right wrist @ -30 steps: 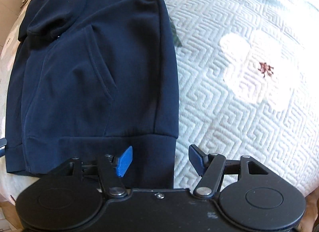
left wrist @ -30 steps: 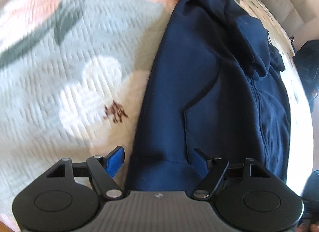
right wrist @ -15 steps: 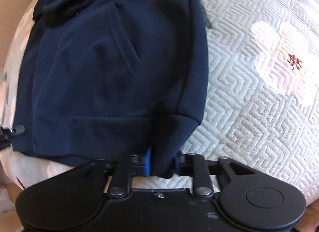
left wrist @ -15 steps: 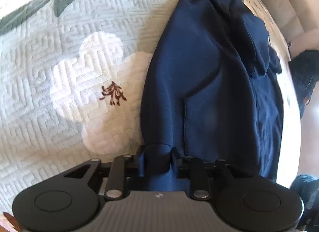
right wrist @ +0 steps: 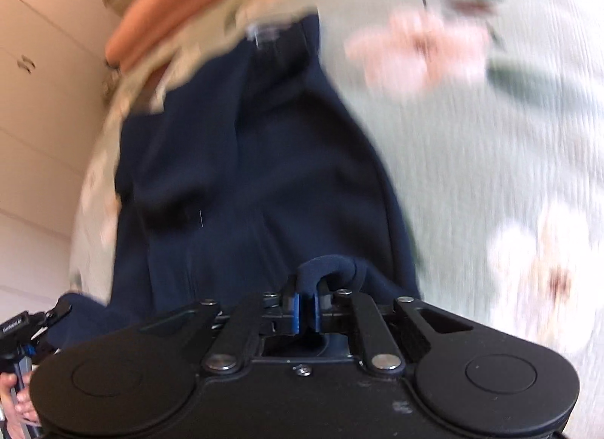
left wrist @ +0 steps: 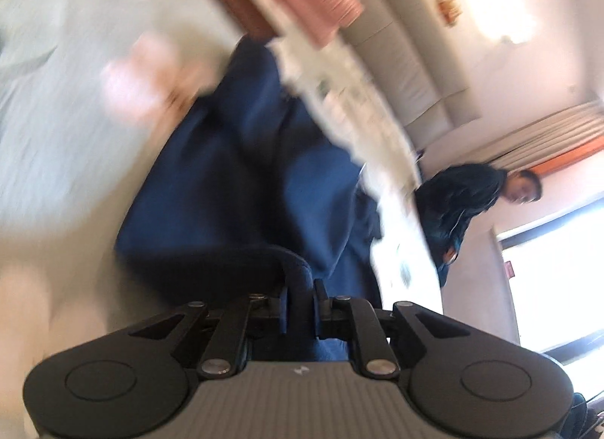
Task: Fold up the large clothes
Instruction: 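Grasp the hoodie hem with both grippers and lift it toward the hood, then carry the hem over the hoodie body with both grippers, folding it in half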
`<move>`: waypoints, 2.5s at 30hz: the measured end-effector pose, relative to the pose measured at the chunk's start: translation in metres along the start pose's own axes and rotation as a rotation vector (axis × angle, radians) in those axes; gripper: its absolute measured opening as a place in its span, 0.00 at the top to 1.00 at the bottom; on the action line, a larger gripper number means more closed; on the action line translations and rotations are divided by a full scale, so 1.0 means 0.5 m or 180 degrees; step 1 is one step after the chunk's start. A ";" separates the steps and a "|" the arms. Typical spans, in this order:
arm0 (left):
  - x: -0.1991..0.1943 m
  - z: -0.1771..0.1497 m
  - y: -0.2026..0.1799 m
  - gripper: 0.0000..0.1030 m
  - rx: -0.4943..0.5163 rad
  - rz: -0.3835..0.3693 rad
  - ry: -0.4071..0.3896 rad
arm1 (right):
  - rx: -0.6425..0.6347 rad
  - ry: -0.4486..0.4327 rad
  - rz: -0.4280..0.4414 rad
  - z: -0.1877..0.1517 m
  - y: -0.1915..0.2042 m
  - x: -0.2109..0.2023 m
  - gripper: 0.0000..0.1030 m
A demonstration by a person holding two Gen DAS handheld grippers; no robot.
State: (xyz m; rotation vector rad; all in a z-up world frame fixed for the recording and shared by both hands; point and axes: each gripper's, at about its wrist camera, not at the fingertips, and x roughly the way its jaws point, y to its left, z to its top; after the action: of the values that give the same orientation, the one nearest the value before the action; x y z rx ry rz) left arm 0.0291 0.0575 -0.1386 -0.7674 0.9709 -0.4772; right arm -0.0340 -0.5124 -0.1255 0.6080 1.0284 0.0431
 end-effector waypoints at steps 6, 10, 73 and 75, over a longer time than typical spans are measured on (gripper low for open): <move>0.094 0.139 -0.028 0.87 0.0203 -0.0137 -0.0200 | -0.0145 -0.0289 -0.0083 0.146 0.009 0.043 0.92; 0.138 0.168 -0.034 0.87 0.0315 -0.0007 -0.0204 | -0.0176 -0.0308 -0.0121 0.182 0.004 0.088 0.92; 0.566 0.444 0.026 0.95 0.0937 0.0967 -0.0174 | -0.1820 -0.0245 -0.0529 0.493 0.256 0.603 0.98; 0.506 0.432 0.010 0.88 0.0892 0.0748 -0.0335 | -0.1902 -0.0430 -0.0610 0.485 0.260 0.553 0.92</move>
State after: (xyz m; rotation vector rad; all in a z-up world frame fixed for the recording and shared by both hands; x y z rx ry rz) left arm 0.3421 -0.0306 -0.2085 -0.4156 0.8609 -0.3544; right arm 0.3412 -0.4278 -0.1906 -0.0319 0.8798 0.1334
